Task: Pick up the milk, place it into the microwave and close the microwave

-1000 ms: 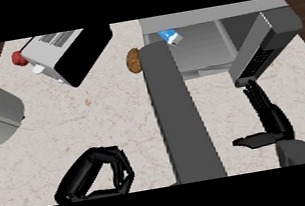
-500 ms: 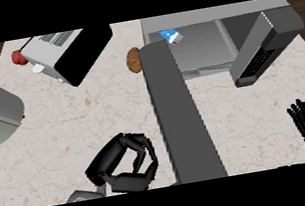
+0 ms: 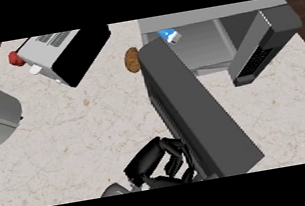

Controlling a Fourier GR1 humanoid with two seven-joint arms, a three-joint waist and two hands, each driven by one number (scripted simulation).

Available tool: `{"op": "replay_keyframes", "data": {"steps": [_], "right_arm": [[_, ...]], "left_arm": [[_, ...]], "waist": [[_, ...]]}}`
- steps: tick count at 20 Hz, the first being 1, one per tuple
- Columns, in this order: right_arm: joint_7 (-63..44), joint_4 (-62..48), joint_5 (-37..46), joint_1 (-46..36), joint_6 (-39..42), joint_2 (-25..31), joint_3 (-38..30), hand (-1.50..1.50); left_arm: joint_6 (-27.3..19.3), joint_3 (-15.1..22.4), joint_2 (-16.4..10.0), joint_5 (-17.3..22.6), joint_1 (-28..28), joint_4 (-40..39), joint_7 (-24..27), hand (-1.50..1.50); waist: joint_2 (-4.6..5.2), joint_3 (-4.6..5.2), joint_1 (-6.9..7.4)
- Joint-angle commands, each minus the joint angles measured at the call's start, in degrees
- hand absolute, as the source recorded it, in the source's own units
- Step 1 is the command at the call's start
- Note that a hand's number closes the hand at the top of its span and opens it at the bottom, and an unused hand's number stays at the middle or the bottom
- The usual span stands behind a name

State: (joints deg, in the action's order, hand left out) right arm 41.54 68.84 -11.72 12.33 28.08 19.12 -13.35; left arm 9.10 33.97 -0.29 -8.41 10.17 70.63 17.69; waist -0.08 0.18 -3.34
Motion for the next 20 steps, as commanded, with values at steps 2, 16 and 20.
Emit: {"op": "replay_keyframes", "data": {"steps": [2, 16, 20], "right_arm": [[0.5, 10.2, -4.6, 4.7, 8.2, 0.2, 2.6, -1.5], [-13.9, 27.8, -15.4, 3.8, 9.8, 5.3, 6.9, -1.5], [-17.4, 31.1, -17.3, 3.3, 9.3, 5.8, 8.5, -1.5]], "left_arm": [[-8.9, 11.1, 0.3, 7.5, 4.5, -4.1, -3.4, 1.5], [-32.5, 23.5, 0.2, 21.7, 20.6, -6.8, -7.0, 1.5], [-37.4, 23.2, 0.2, 25.3, 23.9, -8.0, -6.2, 1.5]], "waist": [[0.18, 0.04, -0.93], [0.95, 0.15, -5.63], [1.35, 0.22, -6.53]]}}
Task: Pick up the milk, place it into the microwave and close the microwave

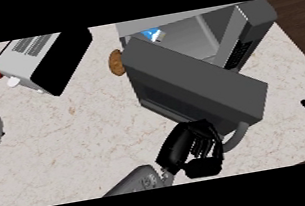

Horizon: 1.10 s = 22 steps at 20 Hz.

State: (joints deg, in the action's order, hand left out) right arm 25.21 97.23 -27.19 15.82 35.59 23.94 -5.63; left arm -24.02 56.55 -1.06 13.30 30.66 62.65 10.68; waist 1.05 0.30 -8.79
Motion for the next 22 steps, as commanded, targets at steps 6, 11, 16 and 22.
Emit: {"op": "replay_keyframes", "data": {"steps": [6, 11, 16, 22], "right_arm": [[-4.6, 6.2, -4.3, -0.1, 0.4, 1.9, 1.0, -1.5], [-6.6, 8.4, -6.4, -0.4, -0.7, 2.0, 1.3, -1.5], [-8.4, 9.5, -9.2, -0.1, -0.6, 3.4, 0.7, -1.5], [-10.7, 11.6, -10.9, -1.3, -2.3, 4.6, -0.1, -1.5]], "left_arm": [[-10.2, -2.0, 1.0, 9.1, 9.8, -2.5, 1.9, 1.5], [-12.8, -4.9, 1.0, 12.7, 15.6, -7.1, 2.6, 1.5], [-13.2, -5.9, 1.1, 16.7, 19.0, -11.0, 4.7, 1.5], [-12.6, -8.8, 1.1, 21.6, 22.8, -15.6, 6.3, 1.5]], "waist": [[0.6, 0.07, -2.53], [1.26, 0.05, -3.96], [1.7, -0.02, -4.71], [2.29, 0.04, -5.7]]}}
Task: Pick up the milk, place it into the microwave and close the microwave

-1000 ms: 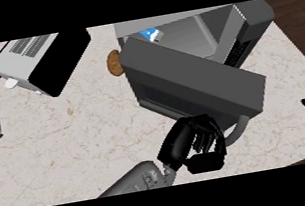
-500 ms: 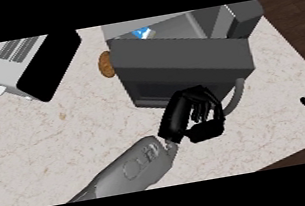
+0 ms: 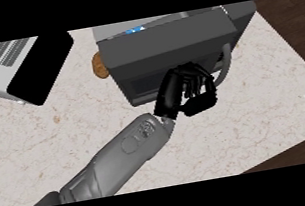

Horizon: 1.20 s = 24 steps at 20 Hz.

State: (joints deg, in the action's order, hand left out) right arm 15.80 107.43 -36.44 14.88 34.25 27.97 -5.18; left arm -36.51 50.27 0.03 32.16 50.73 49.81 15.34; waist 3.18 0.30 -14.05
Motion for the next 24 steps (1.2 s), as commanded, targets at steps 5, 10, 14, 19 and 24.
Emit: {"op": "replay_keyframes", "data": {"steps": [5, 10, 14, 19, 24], "right_arm": [[-1.8, 1.1, -2.6, -1.0, -1.0, 1.3, -1.4, -1.5], [-3.0, 1.9, -4.5, -1.6, -1.3, 2.4, -2.0, -1.5], [-3.5, 2.6, -5.0, -1.4, -1.6, 2.7, -2.4, -1.5], [-4.0, 2.1, -6.9, -2.8, -1.5, 3.2, -2.7, -1.5], [-4.1, 3.7, -8.2, -2.6, 0.1, 3.8, -2.2, -1.5]], "left_arm": [[2.0, -5.8, 0.0, 7.2, 5.8, -5.9, 3.6, 1.5], [2.5, -5.3, 0.0, 9.8, 5.8, -7.2, 5.7, 1.5], [3.4, -5.8, 0.0, 12.7, 5.6, -8.3, 5.5, 1.5], [2.4, -6.9, 0.0, 15.8, 4.7, -8.4, 7.6, 1.5], [0.3, -7.1, 0.0, 16.2, 4.6, -9.2, 11.5, 1.5]], "waist": [[0.73, -0.06, -0.64], [1.02, -0.08, -1.35], [1.17, -0.11, -2.1], [1.63, -0.12, -1.23], [1.62, -0.11, -1.59]]}}
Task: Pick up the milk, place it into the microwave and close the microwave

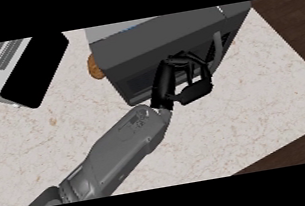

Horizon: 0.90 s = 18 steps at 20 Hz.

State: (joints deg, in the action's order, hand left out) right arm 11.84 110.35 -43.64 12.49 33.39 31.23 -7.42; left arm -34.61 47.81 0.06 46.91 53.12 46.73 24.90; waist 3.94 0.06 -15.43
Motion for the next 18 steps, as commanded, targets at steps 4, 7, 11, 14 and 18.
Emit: {"op": "replay_keyframes", "data": {"steps": [4, 7, 11, 14, 18], "right_arm": [[-0.6, 1.9, -2.0, -0.7, 1.4, 1.1, 0.4, -1.5], [-0.8, 1.5, -3.0, -0.3, 2.7, 1.6, 0.8, -1.5], [-1.6, 3.1, -3.4, -0.4, 2.8, 2.2, 1.4, -1.5], [-1.9, 2.7, -4.1, -0.8, 2.9, 2.6, 1.3, -1.5], [-2.1, 3.4, -4.8, -0.6, 3.4, 3.2, 1.1, -1.5]], "left_arm": [[-1.8, -4.0, -0.1, 2.8, 2.4, -6.3, 3.2, 1.5], [-2.1, -4.2, -0.1, 3.6, 3.1, -6.7, 4.1, 1.5], [-2.8, -3.7, -0.1, 4.6, 3.5, -6.7, 5.3, 1.5], [-2.4, -3.2, -0.1, 5.0, 3.2, -7.1, 6.6, 1.5], [-2.8, -3.4, -0.1, 6.5, 2.6, -7.3, 7.8, 1.5]], "waist": [[0.95, 0.15, -0.61], [0.96, 0.03, -0.49], [1.09, 0.14, -1.49], [1.6, 0.07, -0.98], [1.46, 0.06, -1.35]]}}
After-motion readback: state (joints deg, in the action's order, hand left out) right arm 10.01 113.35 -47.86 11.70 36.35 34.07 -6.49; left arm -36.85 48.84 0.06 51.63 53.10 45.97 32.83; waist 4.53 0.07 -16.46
